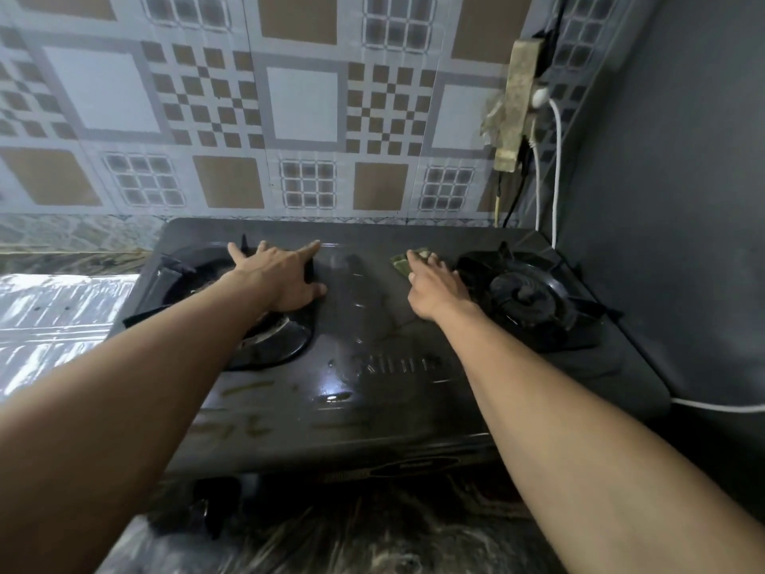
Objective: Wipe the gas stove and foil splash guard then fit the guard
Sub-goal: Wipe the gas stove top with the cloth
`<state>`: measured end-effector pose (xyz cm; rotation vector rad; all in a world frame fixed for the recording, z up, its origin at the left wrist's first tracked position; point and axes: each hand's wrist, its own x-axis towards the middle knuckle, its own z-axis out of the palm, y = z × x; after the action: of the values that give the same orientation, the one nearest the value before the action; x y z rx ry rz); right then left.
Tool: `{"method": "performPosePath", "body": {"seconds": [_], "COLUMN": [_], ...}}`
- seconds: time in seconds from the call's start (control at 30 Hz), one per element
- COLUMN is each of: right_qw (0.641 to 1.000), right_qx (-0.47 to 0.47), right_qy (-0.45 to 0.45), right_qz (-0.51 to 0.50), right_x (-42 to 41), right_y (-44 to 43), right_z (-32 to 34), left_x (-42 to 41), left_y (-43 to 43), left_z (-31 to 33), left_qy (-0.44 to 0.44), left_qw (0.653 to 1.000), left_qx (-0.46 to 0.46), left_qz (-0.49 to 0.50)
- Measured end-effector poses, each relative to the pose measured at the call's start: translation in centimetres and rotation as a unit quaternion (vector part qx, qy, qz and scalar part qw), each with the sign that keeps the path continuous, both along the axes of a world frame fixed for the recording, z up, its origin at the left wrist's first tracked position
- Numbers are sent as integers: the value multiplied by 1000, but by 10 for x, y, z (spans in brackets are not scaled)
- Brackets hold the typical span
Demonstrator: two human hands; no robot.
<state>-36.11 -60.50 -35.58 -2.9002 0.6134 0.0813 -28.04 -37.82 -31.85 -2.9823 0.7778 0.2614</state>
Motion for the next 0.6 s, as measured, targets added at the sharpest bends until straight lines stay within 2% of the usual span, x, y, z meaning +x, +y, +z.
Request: {"method": "performPosePath", "body": {"seconds": [0.23, 0.6], "right_qw": [999, 996], "right_qx": [7, 40], "right_qy": [23, 5], "right_qz": [24, 83], "right_x": [3, 12], "right_y": [18, 67], "right_z": [2, 1], "left_x": [-14, -39], "left_y": [21, 27], "left_z": [2, 9], "left_qy": [6, 31], "left_qw": [1000, 998], "left_qx": [-16, 44], "left_qz": [-24, 16]}}
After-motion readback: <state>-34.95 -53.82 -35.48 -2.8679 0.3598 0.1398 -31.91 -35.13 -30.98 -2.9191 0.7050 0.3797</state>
